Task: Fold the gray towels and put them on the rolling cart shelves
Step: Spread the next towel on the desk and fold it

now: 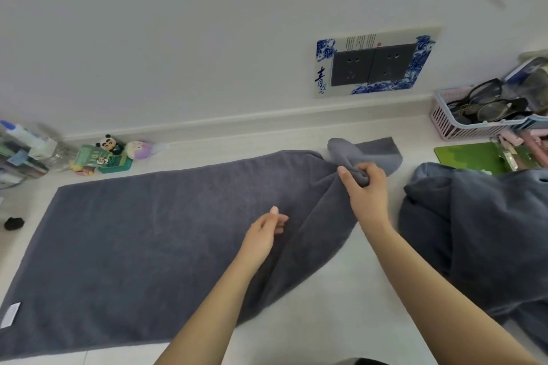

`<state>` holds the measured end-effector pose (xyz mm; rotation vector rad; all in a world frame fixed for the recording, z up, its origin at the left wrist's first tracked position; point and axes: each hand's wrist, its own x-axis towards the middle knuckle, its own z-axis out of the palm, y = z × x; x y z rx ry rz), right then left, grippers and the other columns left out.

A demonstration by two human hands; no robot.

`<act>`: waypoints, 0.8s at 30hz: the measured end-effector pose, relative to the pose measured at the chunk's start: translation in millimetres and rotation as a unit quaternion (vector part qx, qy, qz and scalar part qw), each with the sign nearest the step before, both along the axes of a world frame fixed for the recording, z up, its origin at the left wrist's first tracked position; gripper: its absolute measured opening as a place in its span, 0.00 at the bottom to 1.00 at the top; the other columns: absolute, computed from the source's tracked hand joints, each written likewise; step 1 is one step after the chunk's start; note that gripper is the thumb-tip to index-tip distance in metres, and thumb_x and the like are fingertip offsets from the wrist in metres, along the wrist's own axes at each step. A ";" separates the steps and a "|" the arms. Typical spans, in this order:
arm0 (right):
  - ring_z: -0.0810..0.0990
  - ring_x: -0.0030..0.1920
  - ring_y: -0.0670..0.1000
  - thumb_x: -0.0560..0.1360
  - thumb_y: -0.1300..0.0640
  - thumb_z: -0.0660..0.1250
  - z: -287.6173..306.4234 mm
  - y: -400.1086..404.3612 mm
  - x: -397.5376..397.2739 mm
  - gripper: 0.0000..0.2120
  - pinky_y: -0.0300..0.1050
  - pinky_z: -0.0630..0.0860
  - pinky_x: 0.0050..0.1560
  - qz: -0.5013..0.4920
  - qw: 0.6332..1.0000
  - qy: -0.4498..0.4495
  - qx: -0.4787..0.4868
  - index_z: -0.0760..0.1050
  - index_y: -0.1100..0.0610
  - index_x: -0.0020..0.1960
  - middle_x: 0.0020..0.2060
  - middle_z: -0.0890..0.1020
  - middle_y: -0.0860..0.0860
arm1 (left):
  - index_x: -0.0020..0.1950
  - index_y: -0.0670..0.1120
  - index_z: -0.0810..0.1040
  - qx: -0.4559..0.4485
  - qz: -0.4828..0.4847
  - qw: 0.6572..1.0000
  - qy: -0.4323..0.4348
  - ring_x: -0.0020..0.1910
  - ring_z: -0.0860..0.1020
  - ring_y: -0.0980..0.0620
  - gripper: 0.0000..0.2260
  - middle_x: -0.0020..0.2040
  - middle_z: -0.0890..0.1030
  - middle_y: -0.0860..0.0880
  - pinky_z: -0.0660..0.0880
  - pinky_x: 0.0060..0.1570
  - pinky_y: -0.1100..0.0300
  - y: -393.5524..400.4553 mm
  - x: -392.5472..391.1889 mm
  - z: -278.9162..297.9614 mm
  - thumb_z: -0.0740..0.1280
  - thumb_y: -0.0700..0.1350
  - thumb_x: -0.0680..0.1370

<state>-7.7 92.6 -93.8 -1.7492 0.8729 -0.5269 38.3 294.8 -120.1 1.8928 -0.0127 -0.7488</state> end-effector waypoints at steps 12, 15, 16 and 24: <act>0.74 0.55 0.54 0.77 0.51 0.62 -42.2 46.7 2.1 0.11 0.49 0.73 0.55 0.144 0.972 0.117 -0.145 0.77 0.55 0.55 0.55 0.78 0.52 | 0.53 0.55 0.78 0.084 0.118 0.975 -0.169 0.53 0.71 0.57 0.07 0.54 0.70 0.55 0.65 0.63 0.59 27.8 13.3 4.1 0.62 0.52 0.79; 0.72 0.60 0.59 0.77 0.48 0.62 -57.9 31.6 6.9 0.18 0.53 0.71 0.61 0.128 0.966 0.212 -0.078 0.73 0.57 0.62 0.60 0.74 0.59 | 0.50 0.53 0.79 0.051 0.019 0.985 -0.162 0.45 0.74 0.61 0.03 0.53 0.75 0.53 0.70 0.50 0.72 17.6 1.5 -2.2 0.67 0.49 0.77; 0.69 0.62 0.62 0.77 0.46 0.62 -61.3 28.9 9.3 0.21 0.55 0.69 0.63 0.118 0.959 0.248 -0.071 0.71 0.57 0.65 0.62 0.72 0.61 | 0.49 0.54 0.79 0.047 -0.013 0.988 -0.144 0.43 0.74 0.61 0.03 0.53 0.77 0.52 0.70 0.48 0.73 12.1 -1.3 -3.5 0.68 0.50 0.77; 0.72 0.63 0.63 0.76 0.45 0.65 -56.9 19.1 23.5 0.30 0.52 0.71 0.59 0.077 0.965 0.240 0.074 0.62 0.56 0.72 0.67 0.67 0.60 | 0.48 0.54 0.77 0.054 -0.023 0.992 -0.114 0.46 0.75 0.60 0.06 0.52 0.76 0.53 0.68 0.45 0.74 1.0 -5.9 -14.8 0.71 0.51 0.74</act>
